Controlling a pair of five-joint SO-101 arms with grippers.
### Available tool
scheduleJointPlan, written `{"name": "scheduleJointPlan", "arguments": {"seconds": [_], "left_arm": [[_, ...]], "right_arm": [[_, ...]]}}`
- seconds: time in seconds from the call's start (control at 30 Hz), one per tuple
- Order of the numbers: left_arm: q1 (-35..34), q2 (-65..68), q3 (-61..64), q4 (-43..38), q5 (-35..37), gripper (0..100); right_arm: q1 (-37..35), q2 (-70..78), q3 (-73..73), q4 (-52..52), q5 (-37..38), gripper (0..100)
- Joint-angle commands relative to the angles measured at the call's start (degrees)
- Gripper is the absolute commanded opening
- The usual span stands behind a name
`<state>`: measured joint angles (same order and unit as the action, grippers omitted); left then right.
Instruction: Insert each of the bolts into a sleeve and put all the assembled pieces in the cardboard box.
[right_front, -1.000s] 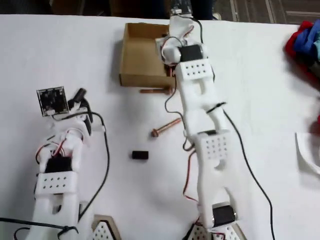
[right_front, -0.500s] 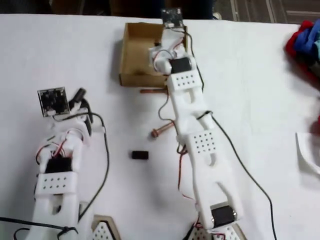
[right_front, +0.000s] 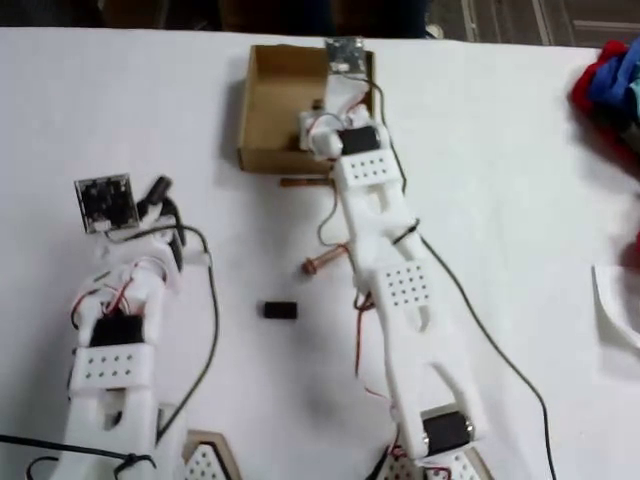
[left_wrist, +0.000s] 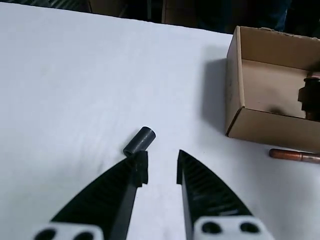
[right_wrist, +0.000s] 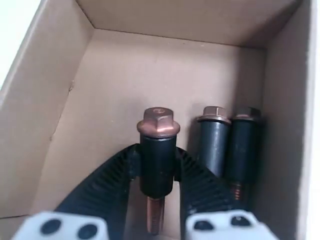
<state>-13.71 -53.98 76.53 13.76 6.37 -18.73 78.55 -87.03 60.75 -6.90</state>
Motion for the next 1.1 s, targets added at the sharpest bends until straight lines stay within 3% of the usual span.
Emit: {"name": "scheduleJointPlan", "arguments": {"seconds": [0.0,0.1,0.47,0.87,0.97,1.07], "left_arm": [[0.0,-0.1,-0.2,-1.2,0.0,12],[0.0,-0.1,-0.2,-1.1,0.0,12],[0.0,-0.1,-0.2,-1.1,0.0,12],[-0.6,-0.4,-0.2,-1.0,0.1,12],[-3.7,-0.4,-0.5,-1.1,0.3,11],[-8.2,-0.4,-0.6,-1.3,5.1,11]], "right_arm": [[0.7,-1.5,-4.1,-1.0,-0.1,7.0],[0.8,-1.9,-4.2,0.0,-0.1,12.2],[1.3,-4.4,-8.7,5.5,-0.1,7.2],[1.1,-23.7,-8.4,34.1,0.0,6.0],[0.3,-25.5,-8.3,40.6,3.8,6.0],[-0.1,-26.1,-7.2,40.7,11.4,5.7]]}}
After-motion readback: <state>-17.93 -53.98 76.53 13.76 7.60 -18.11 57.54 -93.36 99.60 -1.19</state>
